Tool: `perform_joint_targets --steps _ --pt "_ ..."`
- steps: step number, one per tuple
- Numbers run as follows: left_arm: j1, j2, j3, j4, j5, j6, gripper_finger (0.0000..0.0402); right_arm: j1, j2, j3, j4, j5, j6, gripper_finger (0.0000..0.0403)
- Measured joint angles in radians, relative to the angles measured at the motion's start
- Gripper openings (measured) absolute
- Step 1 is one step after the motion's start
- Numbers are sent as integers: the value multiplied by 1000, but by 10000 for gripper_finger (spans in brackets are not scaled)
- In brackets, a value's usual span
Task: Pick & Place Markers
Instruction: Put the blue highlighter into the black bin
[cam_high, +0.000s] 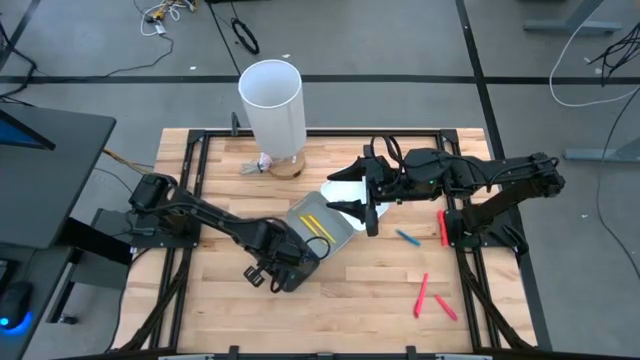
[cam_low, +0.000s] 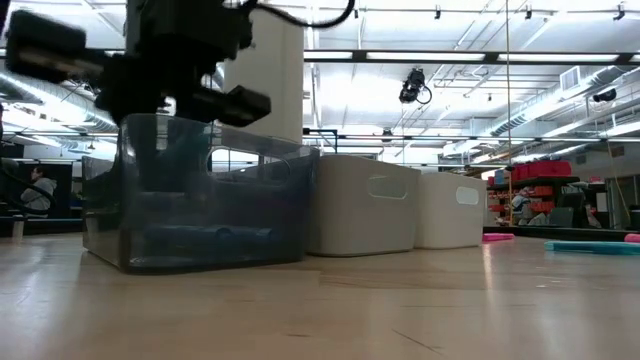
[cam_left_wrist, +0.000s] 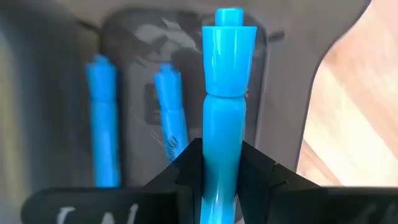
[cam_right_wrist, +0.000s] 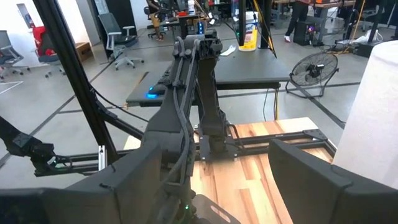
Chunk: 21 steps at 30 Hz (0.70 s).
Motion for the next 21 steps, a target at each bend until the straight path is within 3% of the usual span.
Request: perform_joint_targets --steps 21 --pt "4 0 -140 118 22 0 71 -2 0 0 0 24 -8 297"
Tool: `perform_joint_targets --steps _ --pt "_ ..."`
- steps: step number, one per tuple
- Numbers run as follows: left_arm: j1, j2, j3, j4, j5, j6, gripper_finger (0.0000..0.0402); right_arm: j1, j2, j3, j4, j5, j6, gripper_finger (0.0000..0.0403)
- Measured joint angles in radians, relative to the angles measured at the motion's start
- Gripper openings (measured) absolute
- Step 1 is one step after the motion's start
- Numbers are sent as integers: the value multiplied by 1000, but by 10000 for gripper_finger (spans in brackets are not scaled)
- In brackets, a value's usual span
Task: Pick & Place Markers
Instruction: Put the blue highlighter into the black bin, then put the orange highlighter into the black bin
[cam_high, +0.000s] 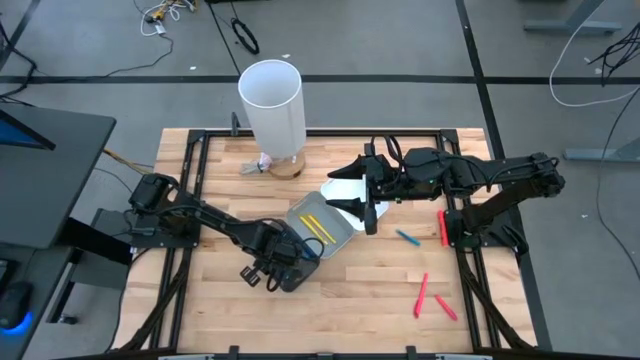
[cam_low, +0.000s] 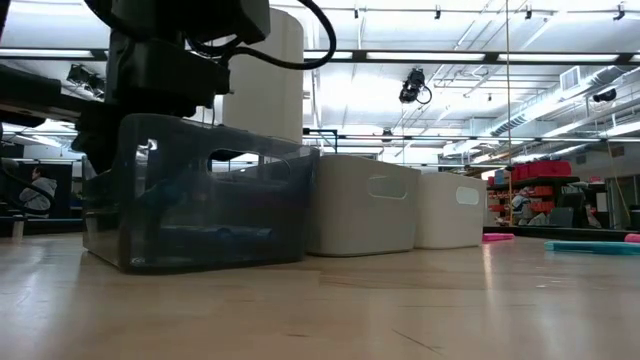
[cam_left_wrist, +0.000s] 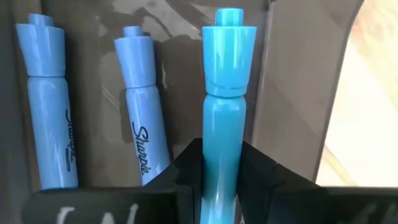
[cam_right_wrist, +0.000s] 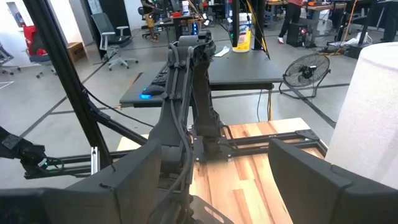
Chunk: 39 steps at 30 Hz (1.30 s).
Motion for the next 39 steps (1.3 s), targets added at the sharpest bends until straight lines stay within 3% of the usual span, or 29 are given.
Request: perform_joint_targets --steps 3,9,14,25,32,39 --pt "1 0 0 0 0 0 90 0 0 0 0 0 0 297" --pt "0 0 0 1 1 0 181 0 0 0 0 0 -6 297" --pt "0 0 0 0 -2 -1 215 0 0 0 0 0 -6 297" --pt "39 -1 164 -179 -78 -60 209 0 -13 0 -8 0 -6 297" --pt "119 -62 232 -135 79 -245 208 0 -54 0 -85 20 16 297" --pt "184 -197 232 -25 86 -356 208 0 -99 0 -133 42 28 297"
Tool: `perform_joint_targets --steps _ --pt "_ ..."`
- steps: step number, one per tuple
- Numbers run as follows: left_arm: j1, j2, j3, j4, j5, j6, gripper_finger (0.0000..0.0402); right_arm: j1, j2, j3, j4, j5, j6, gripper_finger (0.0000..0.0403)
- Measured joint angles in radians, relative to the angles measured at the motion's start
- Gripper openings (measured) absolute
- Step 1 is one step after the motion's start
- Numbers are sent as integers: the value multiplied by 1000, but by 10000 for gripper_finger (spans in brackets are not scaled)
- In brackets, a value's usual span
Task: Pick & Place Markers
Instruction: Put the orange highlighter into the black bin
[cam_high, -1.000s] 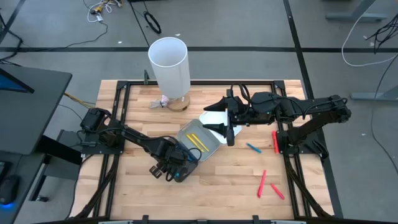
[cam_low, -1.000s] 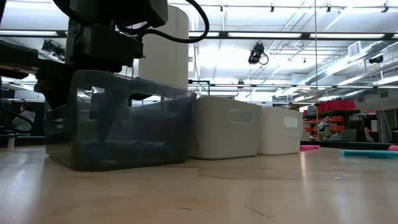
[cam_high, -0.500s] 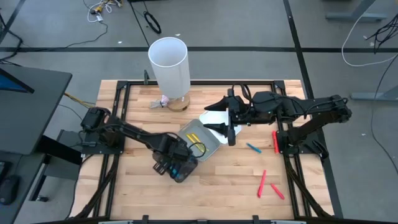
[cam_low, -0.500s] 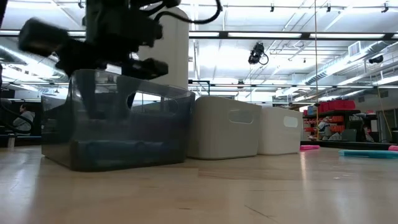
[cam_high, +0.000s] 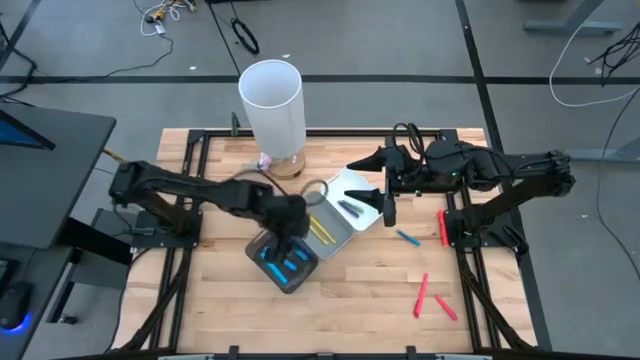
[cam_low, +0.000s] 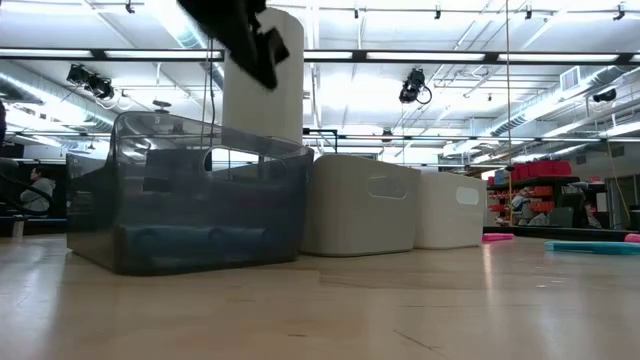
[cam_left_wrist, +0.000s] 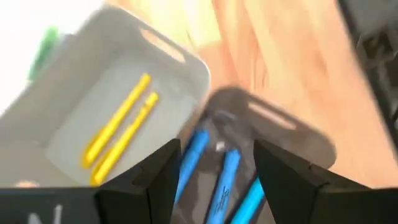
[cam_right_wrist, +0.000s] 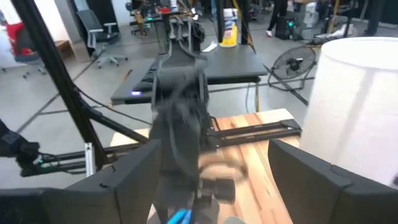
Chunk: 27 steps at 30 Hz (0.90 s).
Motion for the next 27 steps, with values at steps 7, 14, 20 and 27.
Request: perform_joint_targets --steps 7,14,20,27 --pt "52 -164 0 138 -36 -125 208 1 -21 0 -82 19 62 297" --pt "55 -308 0 363 -170 -160 208 4 -21 -1 -146 30 110 297" --pt "55 -376 0 472 -254 -171 208 4 -21 0 -154 61 116 297" --pt "55 -388 -1 565 -268 -252 208 3 -21 0 -146 131 121 297"
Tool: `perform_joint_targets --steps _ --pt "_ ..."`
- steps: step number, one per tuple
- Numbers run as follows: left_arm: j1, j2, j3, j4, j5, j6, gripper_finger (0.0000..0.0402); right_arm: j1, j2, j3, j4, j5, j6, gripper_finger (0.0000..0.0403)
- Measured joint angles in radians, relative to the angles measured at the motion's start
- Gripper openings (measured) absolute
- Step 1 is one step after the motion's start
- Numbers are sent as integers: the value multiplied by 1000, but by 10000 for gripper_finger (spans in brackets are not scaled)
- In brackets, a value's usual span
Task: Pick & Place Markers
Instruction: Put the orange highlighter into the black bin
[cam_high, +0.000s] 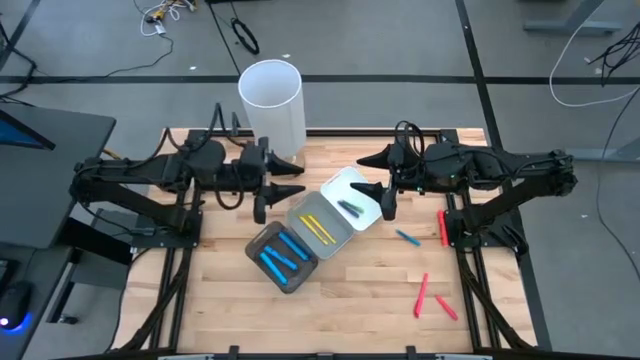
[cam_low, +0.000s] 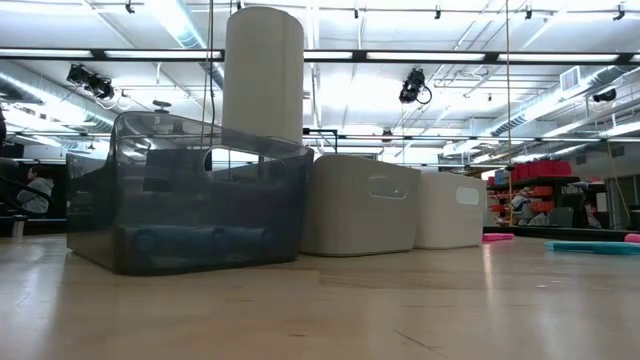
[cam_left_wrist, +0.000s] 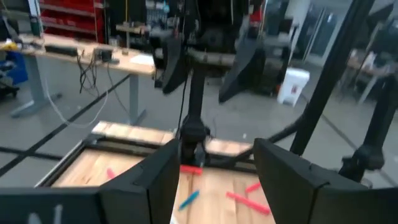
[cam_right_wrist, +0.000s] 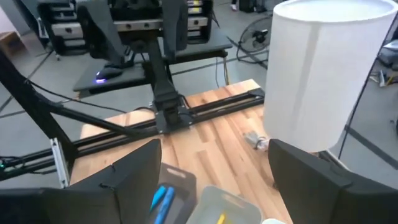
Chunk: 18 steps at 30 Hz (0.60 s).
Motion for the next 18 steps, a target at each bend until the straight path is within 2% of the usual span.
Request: perform_joint_targets --steps 4,9,13,18 --pt "0 0 0 69 -4 3 208 0 0 0 27 -1 -28 297" --pt "0 1 0 69 -52 5 208 0 0 0 34 2 -39 297" --pt "0 1 0 67 -53 -7 208 -16 0 0 -26 17 124 297" --pt "0 1 0 63 -50 -28 209 -50 0 0 -307 140 380 297"
